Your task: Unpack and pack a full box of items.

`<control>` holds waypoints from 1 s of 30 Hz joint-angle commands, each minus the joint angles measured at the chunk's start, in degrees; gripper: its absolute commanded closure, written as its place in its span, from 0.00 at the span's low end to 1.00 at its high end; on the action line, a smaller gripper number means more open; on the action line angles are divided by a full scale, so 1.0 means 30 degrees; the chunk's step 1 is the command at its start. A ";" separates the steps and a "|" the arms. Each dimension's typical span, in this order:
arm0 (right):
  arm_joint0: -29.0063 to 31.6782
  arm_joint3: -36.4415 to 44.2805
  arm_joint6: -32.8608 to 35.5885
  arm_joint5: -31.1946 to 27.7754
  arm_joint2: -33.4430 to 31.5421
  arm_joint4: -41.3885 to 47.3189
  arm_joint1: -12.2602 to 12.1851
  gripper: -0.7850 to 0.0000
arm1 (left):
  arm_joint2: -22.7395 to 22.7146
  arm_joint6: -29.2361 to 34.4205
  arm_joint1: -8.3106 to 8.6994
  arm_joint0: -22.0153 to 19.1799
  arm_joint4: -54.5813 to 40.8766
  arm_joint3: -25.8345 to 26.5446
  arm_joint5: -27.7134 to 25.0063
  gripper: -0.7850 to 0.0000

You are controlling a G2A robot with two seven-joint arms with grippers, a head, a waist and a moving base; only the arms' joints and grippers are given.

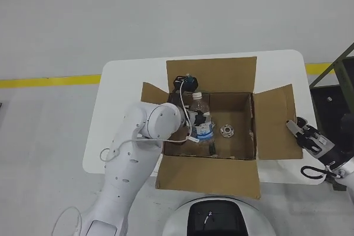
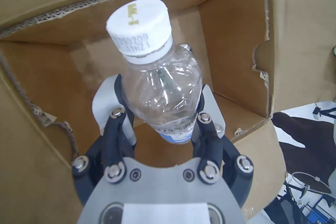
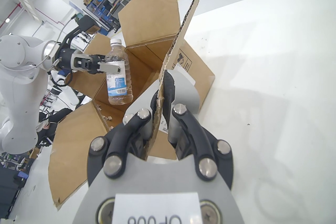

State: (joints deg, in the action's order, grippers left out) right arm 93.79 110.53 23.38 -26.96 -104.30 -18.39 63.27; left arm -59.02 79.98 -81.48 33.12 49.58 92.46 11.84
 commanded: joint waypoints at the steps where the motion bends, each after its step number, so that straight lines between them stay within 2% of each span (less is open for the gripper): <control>1: -0.0119 -0.0082 0.0046 0.0048 -0.0138 0.0006 -0.0024 1.00 | -0.0297 -0.0044 0.0040 0.0042 -0.0357 0.0359 -0.0068 1.00; 13: -0.0886 -0.0614 0.0687 0.0055 -0.1262 -0.0065 -0.0245 1.00 | -0.1869 -0.0816 0.0243 -0.0119 -0.2209 0.2424 -0.0171 1.00; 15: -0.0977 -0.0659 0.0740 0.0058 -0.1427 0.0036 -0.0276 0.57 | -0.2302 -0.1025 0.0287 -0.0131 -0.2733 0.2766 -0.0159 1.00; 16: -0.1006 -0.0639 0.0729 0.0039 -0.1481 0.0045 -0.0288 0.00 | -0.2547 -0.1147 0.0317 -0.0133 -0.2961 0.2935 -0.0204 1.00; 23: -0.0651 -0.0075 -0.0092 0.0061 -0.1759 -0.0123 -0.0278 0.00 | -0.4591 -0.1868 0.0659 -0.0193 -0.3475 0.4512 -0.0688 1.00; 30: 0.0230 0.0608 -0.1682 -0.0359 -0.2249 -0.0177 -0.0183 0.00 | -0.7548 -0.2013 0.1224 0.0456 -0.2632 0.5986 -0.0967 1.00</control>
State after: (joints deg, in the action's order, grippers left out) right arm 94.14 112.03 19.09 -27.61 -110.81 -18.83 62.68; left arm -80.09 73.97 -78.13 33.75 40.49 109.97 8.90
